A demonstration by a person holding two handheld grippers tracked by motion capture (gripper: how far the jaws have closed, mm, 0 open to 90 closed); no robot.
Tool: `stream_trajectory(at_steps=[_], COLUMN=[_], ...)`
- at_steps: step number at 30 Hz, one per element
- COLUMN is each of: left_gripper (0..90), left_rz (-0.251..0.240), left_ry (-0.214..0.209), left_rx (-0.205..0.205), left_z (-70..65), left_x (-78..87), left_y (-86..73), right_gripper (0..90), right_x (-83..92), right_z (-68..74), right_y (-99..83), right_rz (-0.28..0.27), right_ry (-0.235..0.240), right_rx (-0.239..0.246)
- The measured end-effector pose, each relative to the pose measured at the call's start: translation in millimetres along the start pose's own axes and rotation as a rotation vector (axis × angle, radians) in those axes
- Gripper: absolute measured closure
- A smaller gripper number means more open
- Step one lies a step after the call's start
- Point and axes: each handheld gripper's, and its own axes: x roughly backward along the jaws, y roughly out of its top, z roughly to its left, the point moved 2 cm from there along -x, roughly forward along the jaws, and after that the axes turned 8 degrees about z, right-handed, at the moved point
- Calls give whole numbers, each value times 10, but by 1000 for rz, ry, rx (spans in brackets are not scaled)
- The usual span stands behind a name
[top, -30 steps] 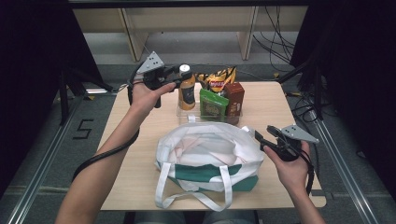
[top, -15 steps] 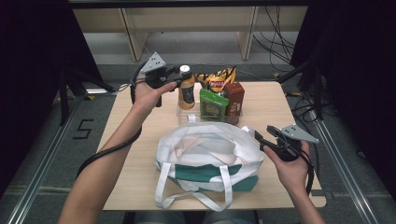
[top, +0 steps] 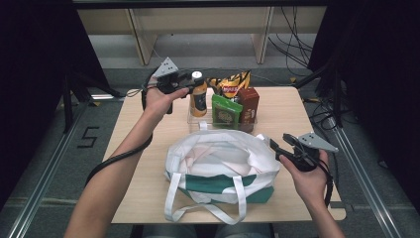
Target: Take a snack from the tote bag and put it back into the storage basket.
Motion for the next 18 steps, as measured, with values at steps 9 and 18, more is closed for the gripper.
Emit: stream_trajectory(at_steps=[9, 18], left_gripper=[588, 588], left_rz=[23, 39], left_ry=[11, 15], left_rx=[10, 16], left_z=[55, 71], left_x=[-57, -99], left_y=[-114, -182], right_gripper=[451, 451], right_x=[6, -3], right_z=[23, 3], right_y=[-10, -6], right_rz=[14, 2], right_ry=[12, 11], right_rx=[-25, -2])
